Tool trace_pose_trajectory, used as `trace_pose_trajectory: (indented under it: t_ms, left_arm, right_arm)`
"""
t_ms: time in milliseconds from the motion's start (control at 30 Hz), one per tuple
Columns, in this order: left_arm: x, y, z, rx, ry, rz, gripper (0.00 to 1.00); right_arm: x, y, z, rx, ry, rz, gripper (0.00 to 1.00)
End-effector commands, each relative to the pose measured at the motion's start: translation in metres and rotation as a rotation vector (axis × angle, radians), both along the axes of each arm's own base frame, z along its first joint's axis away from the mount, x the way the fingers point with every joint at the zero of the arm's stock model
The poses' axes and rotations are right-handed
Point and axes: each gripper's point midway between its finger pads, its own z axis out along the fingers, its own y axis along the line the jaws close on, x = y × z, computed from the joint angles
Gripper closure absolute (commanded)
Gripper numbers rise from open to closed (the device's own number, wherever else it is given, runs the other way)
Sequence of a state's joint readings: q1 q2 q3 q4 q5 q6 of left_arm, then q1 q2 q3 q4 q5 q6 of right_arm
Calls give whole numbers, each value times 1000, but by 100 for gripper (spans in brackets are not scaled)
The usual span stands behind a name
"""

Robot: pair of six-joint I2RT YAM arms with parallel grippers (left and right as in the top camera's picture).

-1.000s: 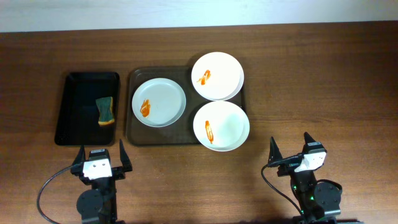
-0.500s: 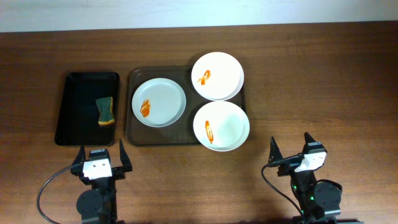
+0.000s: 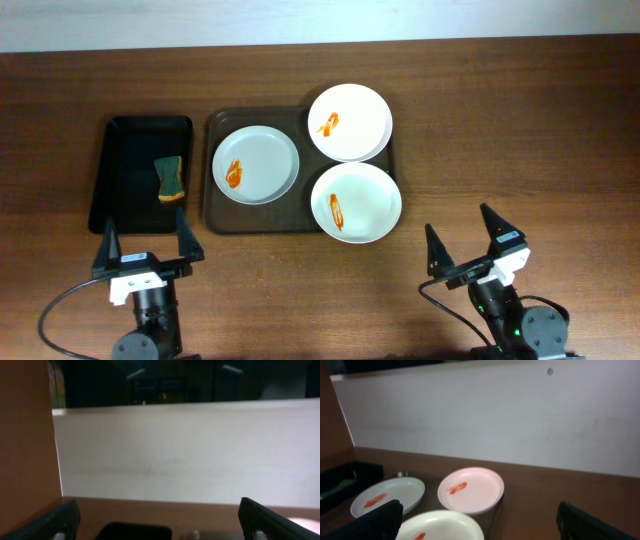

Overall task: Clean dirty plates on tray and stack at the side
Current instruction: 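Reach the left gripper to the sponge and the right gripper to the left plate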

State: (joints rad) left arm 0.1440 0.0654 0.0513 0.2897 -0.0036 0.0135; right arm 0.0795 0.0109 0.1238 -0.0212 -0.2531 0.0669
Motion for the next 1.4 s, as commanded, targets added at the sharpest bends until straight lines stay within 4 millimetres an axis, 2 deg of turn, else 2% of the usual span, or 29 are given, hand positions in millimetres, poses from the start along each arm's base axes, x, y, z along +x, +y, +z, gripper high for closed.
trace_pose_trajectory:
  t_ms: [0, 100, 167, 200, 267, 300, 367, 400, 467, 533, 600, 633, 667, 733, 767, 833, 900, 933, 1000, 1033, 1067, 1133, 1233, 1300, 1367]
  left_arm:
    - [-2, -2, 52, -9, -51, -18, 1]
    - [19, -2, 92, -6, -44, -30, 1]
    - [40, -3, 119, -2, -19, -58, 1]
    - [49, -6, 125, 1, -3, -77, 1]
    - [68, -15, 134, 6, 63, -147, 1]
    - [73, -15, 133, -1, 98, -147, 1]
    - [91, -12, 127, -28, 220, -147, 1]
    - [98, -11, 126, -41, 277, -148, 1]
    - [115, -9, 113, -80, 450, -149, 1]
    - [126, -17, 76, -118, 612, -206, 1]
    - [124, -21, 42, -154, 743, -228, 1]
    - [114, -22, 13, -187, 866, -225, 1]
    - [109, -23, -7, -210, 951, -224, 1]
    - [113, -23, -17, -218, 978, -227, 1]
    - [120, -22, -22, -262, 1000, -219, 1]
    - [136, -20, -24, -279, 1058, -219, 1]
    - [164, -15, -18, -286, 1127, -211, 1]
    - [183, -12, -10, -289, 1137, -210, 1]
    - [202, -3, 3, -276, 1125, -176, 1]
    - [206, 3, 8, -263, 1116, -142, 1]
    - [208, 12, 13, -245, 1104, -93, 1]
    - [211, 18, 16, -232, 1083, -63, 1]
    - [211, 17, 16, -233, 1084, -64, 1]
    - [211, 17, 16, -233, 1084, -64, 1]
    - [211, 17, 16, -233, 1084, -63, 1]
  right_arm:
    - [-12, -2, 45, 0, -101, -6, 2]
    - [-15, -2, 75, 2, -124, -4, 2]
    - [-8, 2, 99, -2, -103, 16, 2]
    - [-2, 5, 110, -5, -83, 30, 2]
    - [24, 16, 131, -16, 9, 88, 2]
    - [33, 20, 133, -19, 47, 105, 2]
    - [75, 33, 131, -22, 250, 170, 2]
    - [95, 44, 122, -17, 384, 233, 2]
    - [123, 55, 99, 4, 595, 289, 2]
    - [148, 58, 63, 18, 725, 289, 2]
    - [155, 59, 33, 26, 818, 291, 2]
    - [157, 62, 24, 34, 847, 309, 2]
    - [159, 68, 13, 51, 884, 345, 2]
    - [161, 72, 4, 61, 915, 341, 2]
    - [164, 78, -1, 60, 939, 280, 2]
    - [167, 96, 3, 9, 926, 244, 2]
    - [173, 136, 7, -17, 927, 278, 2]
    - [180, 166, 2, -21, 948, 311, 2]
    - [197, 209, -16, -18, 1002, 342, 2]
    - [203, 223, -27, -19, 1035, 346, 2]
    - [208, 232, -43, -20, 1079, 331, 2]
    - [213, 246, -96, 9, 1200, 281, 4]
    - [216, 260, -153, -74, 1222, 202, 25]
    - [214, 272, -162, -86, 1212, 206, 34]
    - [216, 267, -171, -134, 1188, 114, 43]
